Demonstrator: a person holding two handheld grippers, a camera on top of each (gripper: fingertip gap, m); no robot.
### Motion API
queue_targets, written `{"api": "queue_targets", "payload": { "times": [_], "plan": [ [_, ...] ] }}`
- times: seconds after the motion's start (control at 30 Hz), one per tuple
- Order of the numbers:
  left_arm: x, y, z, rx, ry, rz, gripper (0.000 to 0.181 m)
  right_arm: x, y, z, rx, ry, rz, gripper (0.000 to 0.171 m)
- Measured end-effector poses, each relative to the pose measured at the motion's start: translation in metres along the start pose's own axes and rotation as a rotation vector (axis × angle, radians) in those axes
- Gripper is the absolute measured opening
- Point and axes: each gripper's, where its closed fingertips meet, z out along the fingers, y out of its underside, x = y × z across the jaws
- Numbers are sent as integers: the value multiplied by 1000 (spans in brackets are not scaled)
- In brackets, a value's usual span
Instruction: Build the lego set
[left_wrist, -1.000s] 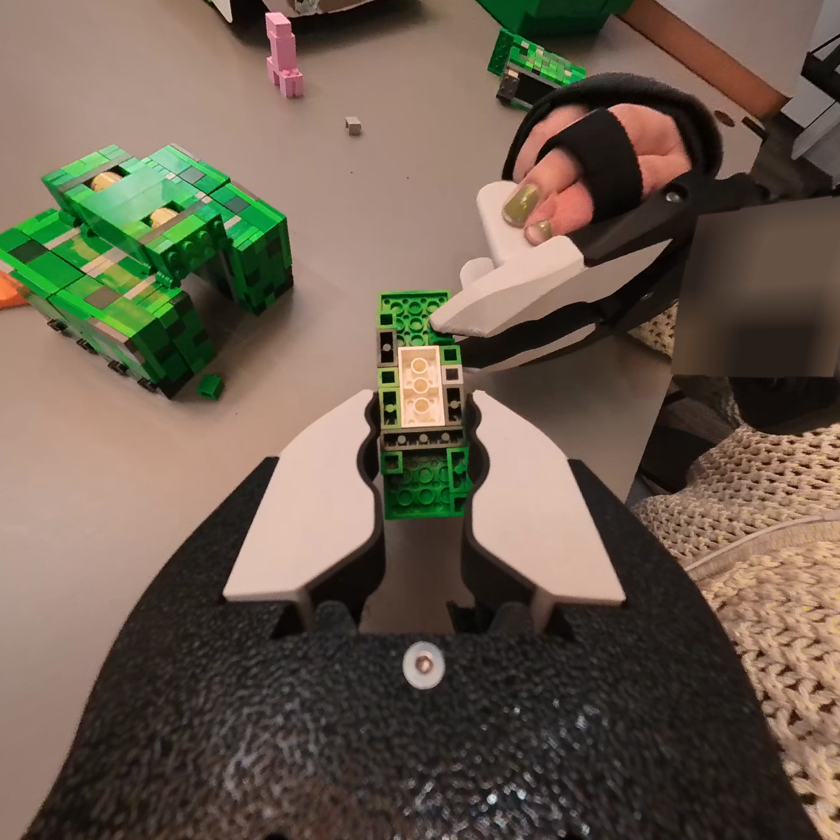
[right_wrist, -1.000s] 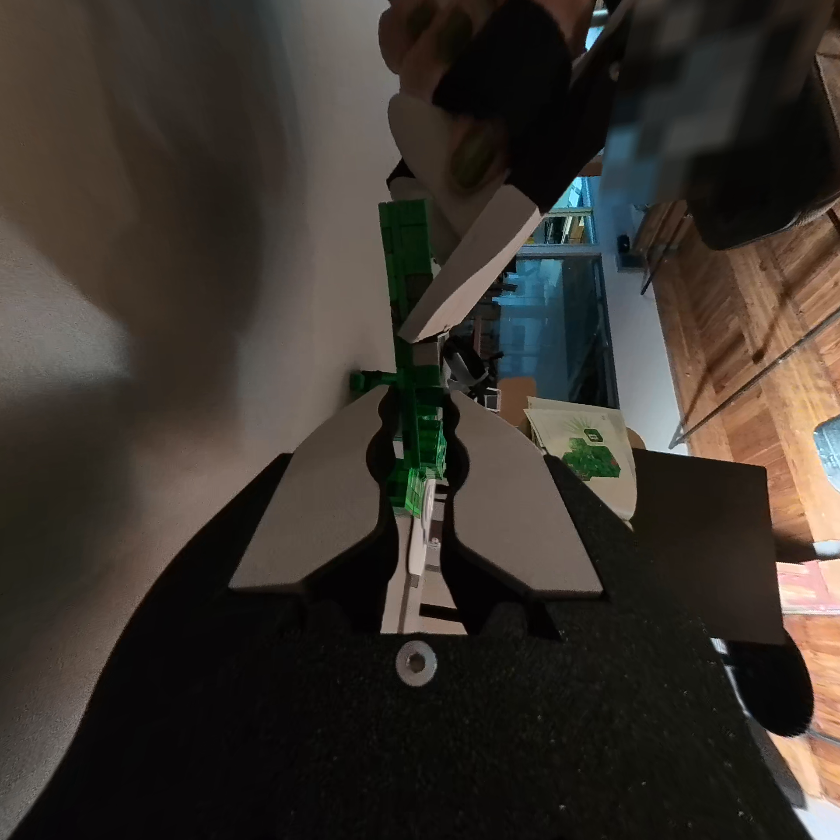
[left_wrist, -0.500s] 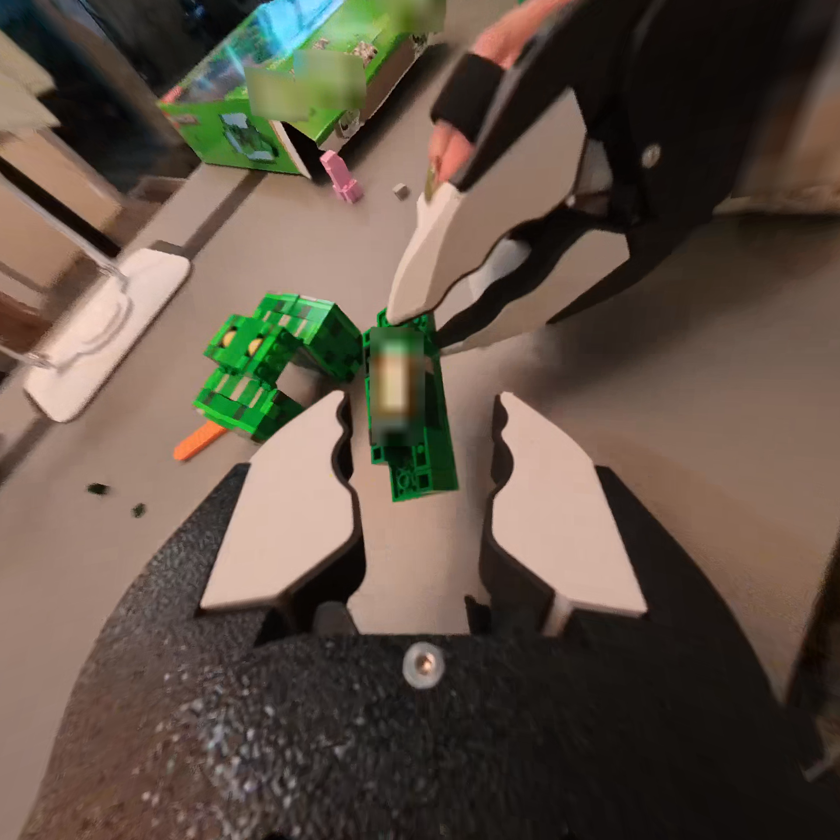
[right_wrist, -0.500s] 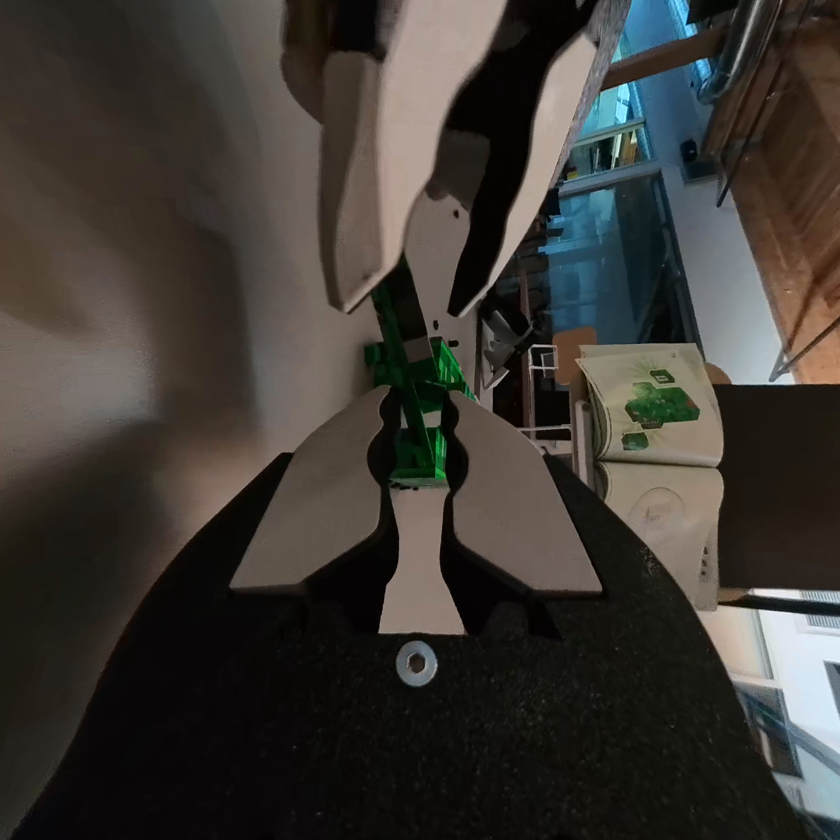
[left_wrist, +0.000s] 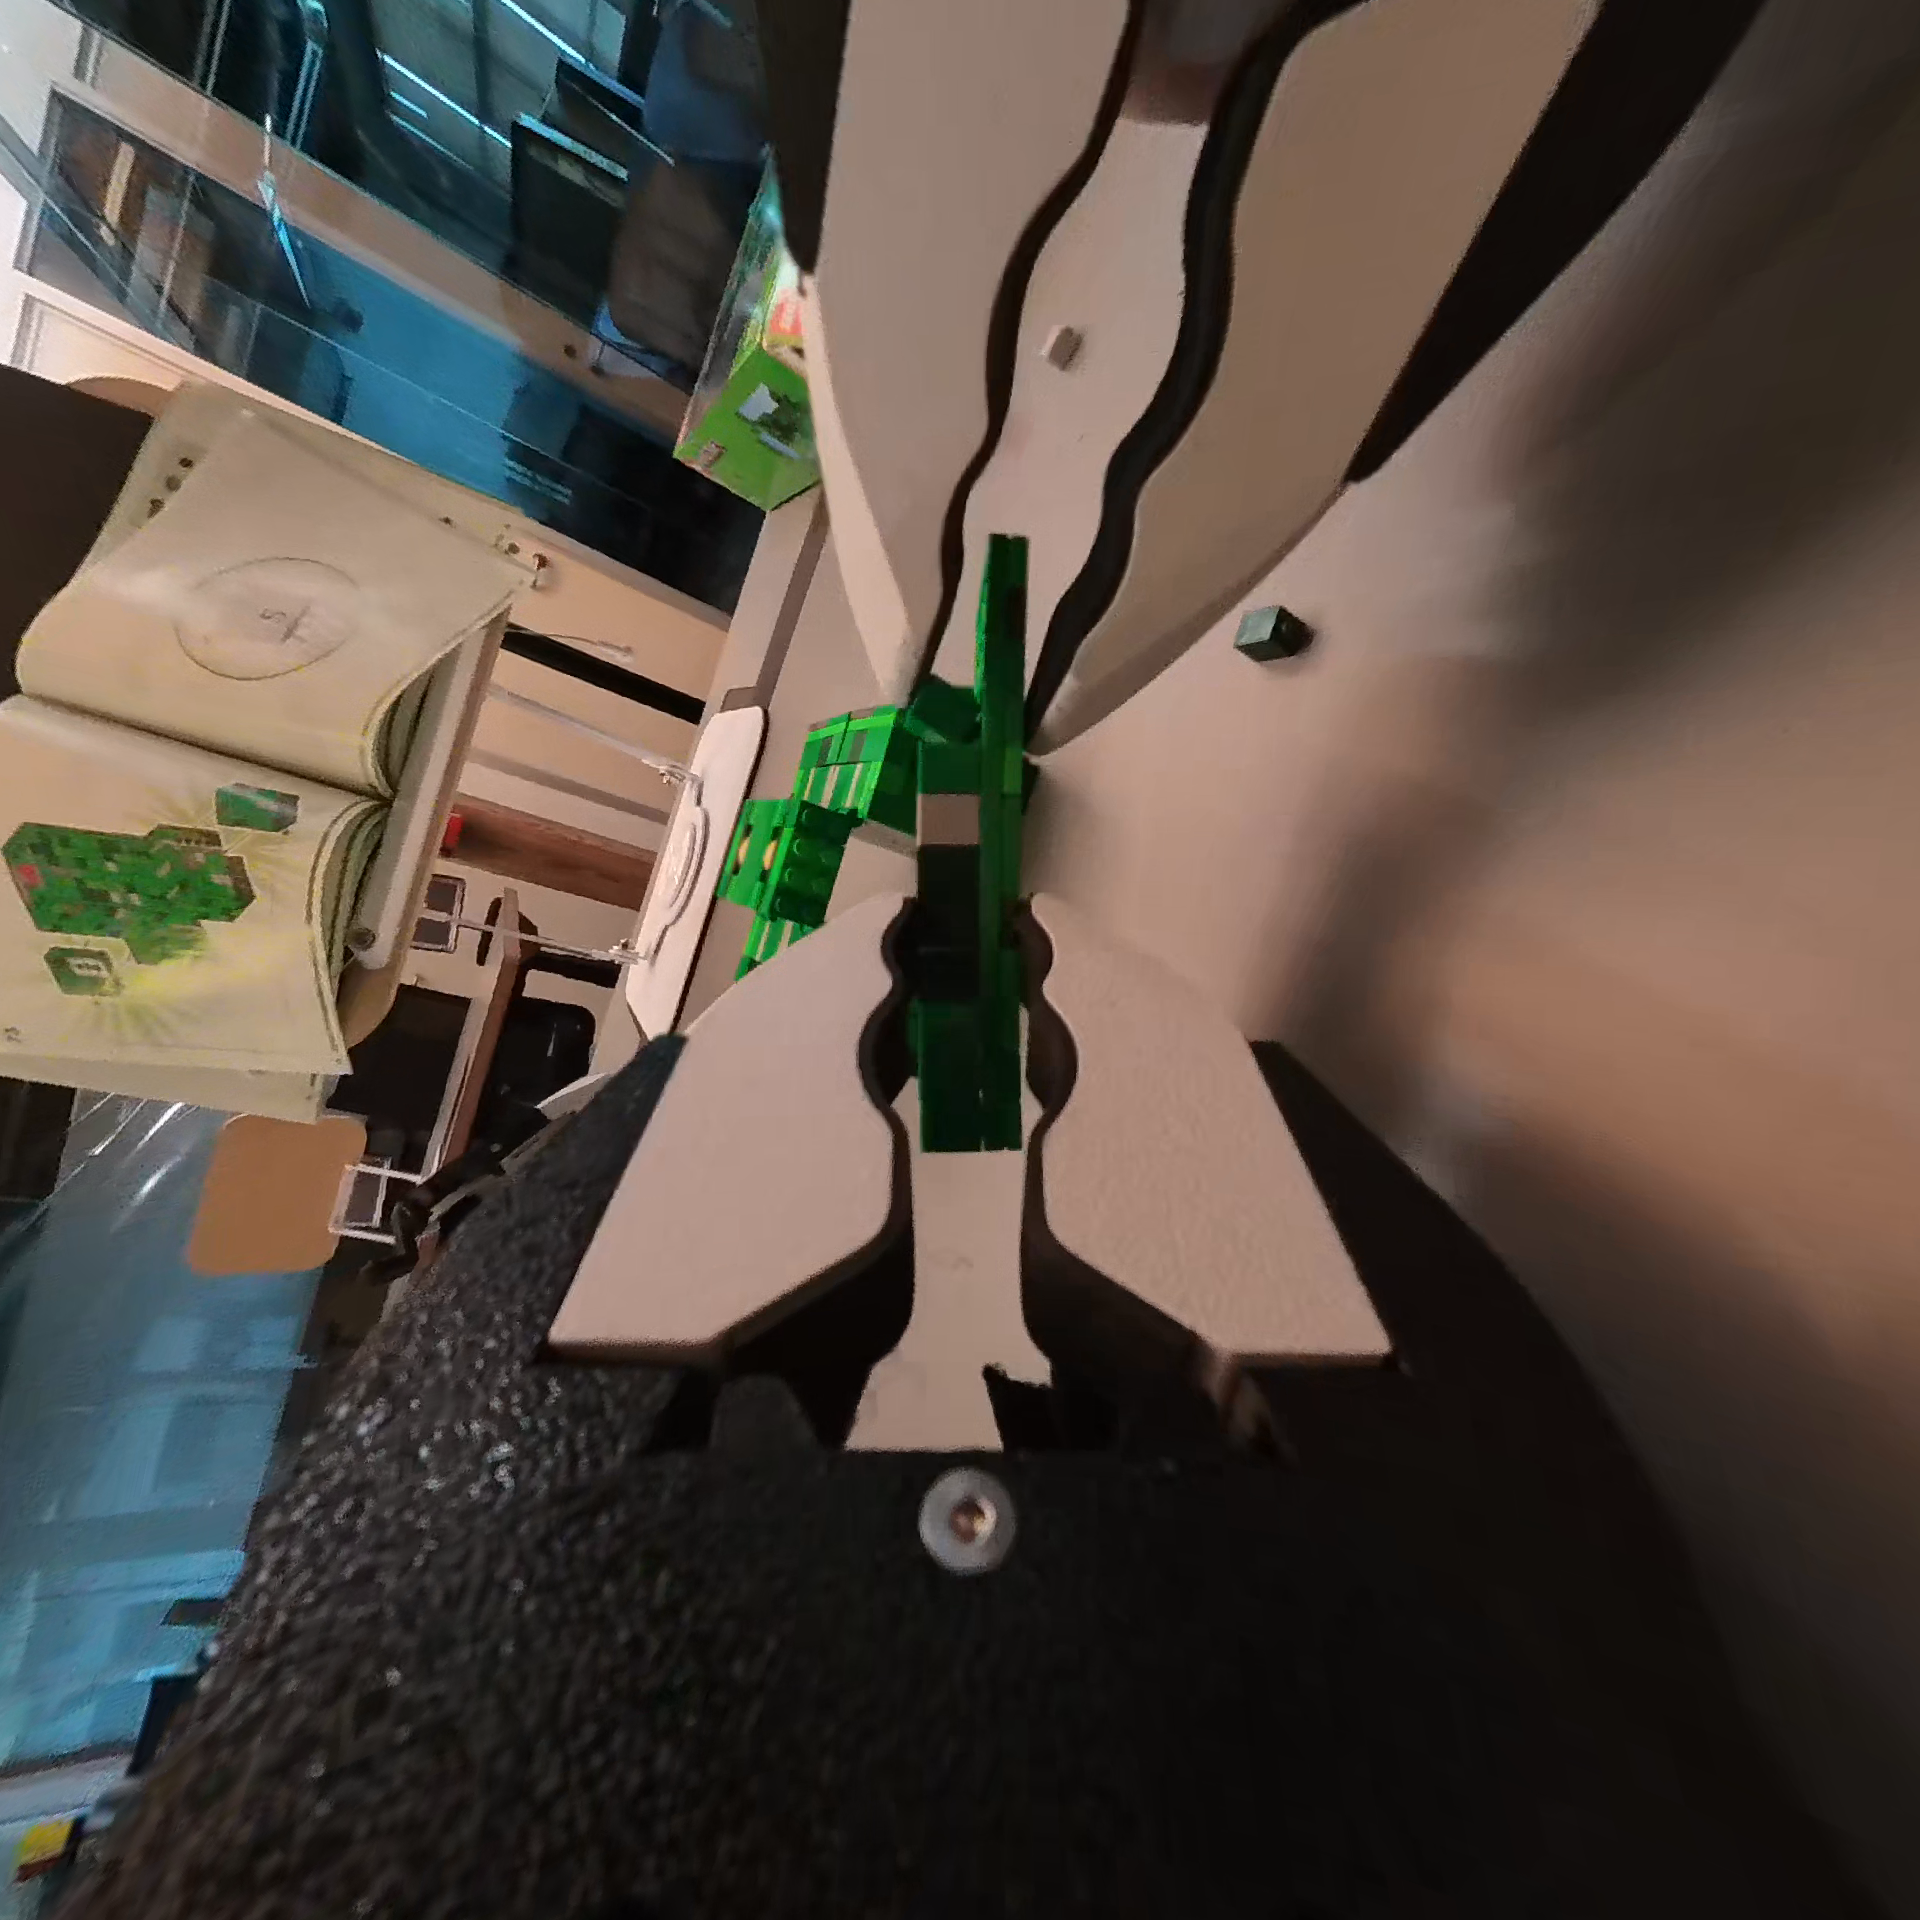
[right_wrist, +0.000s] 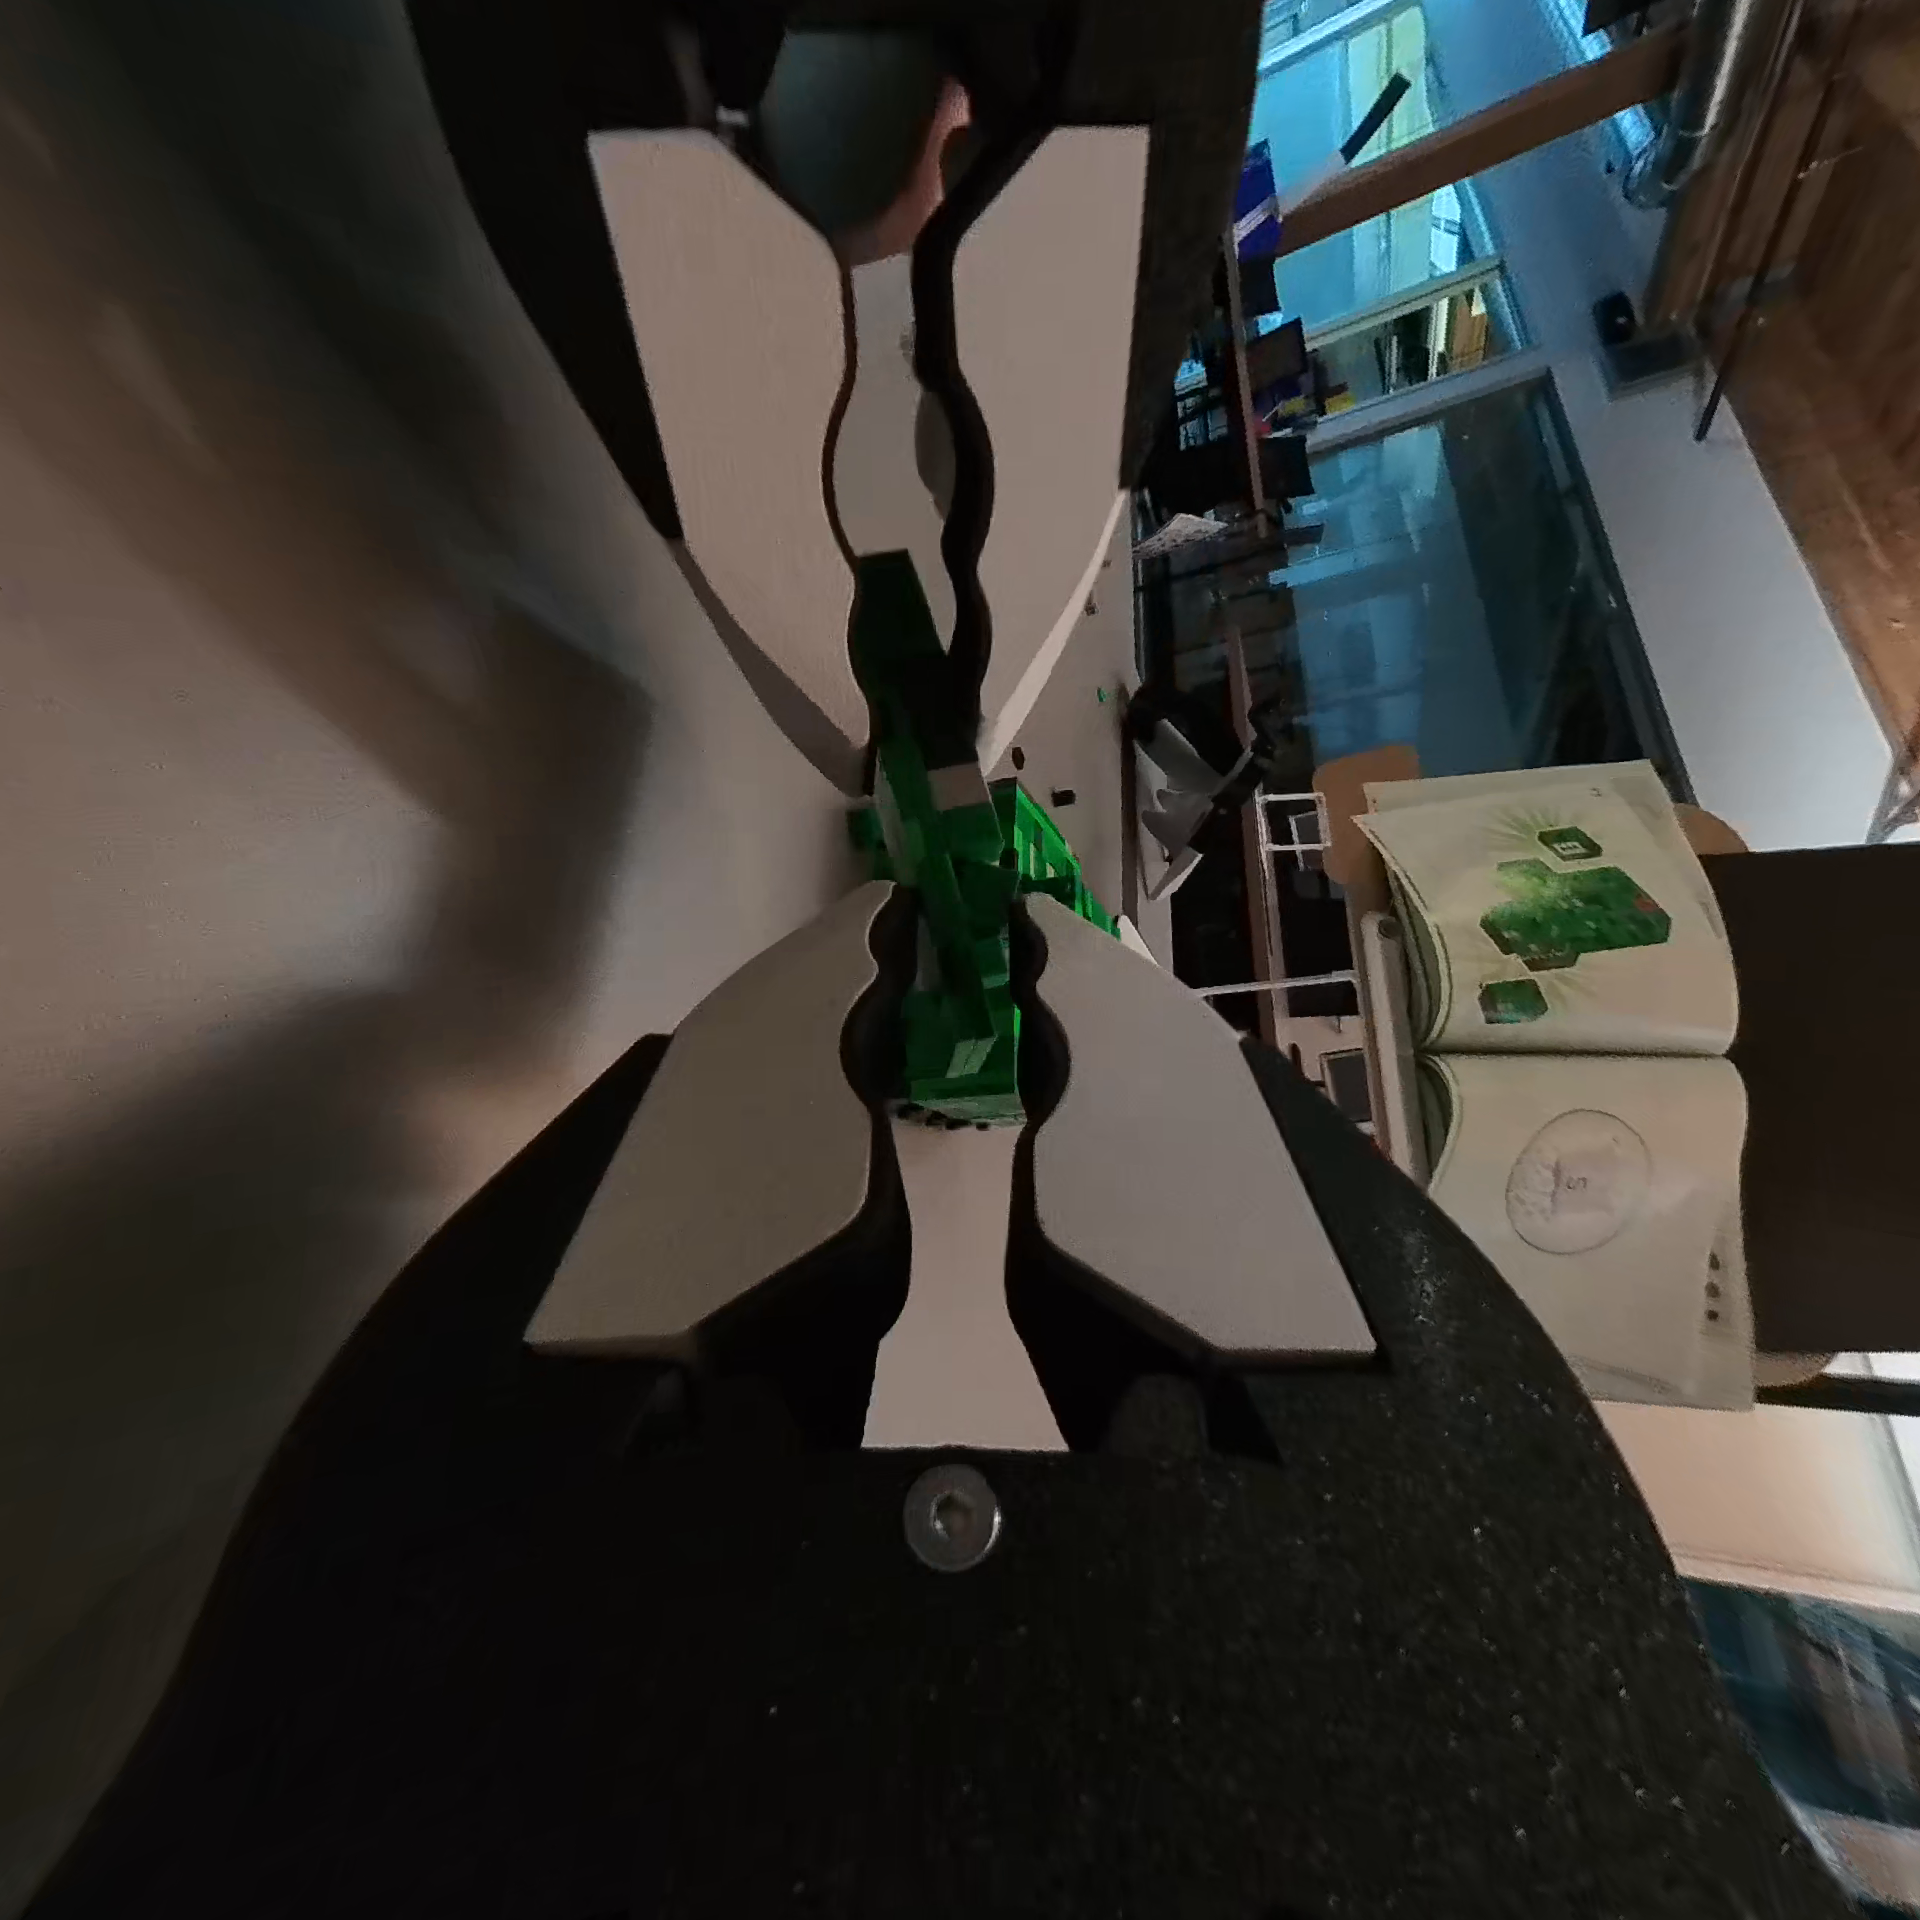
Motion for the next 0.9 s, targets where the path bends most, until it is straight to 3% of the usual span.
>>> {"api": "queue_targets", "payload": {
  "times": [0.4, 0.9],
  "plan": [
    [12, 3, 0, -32, 64, 68, 17, -13, -1, -3, 17, -37, -174, 18],
    [5, -2, -1, 5, 21, 67, 17, -4, -9, -7, 100, -74, 82, 25]
  ]
}}
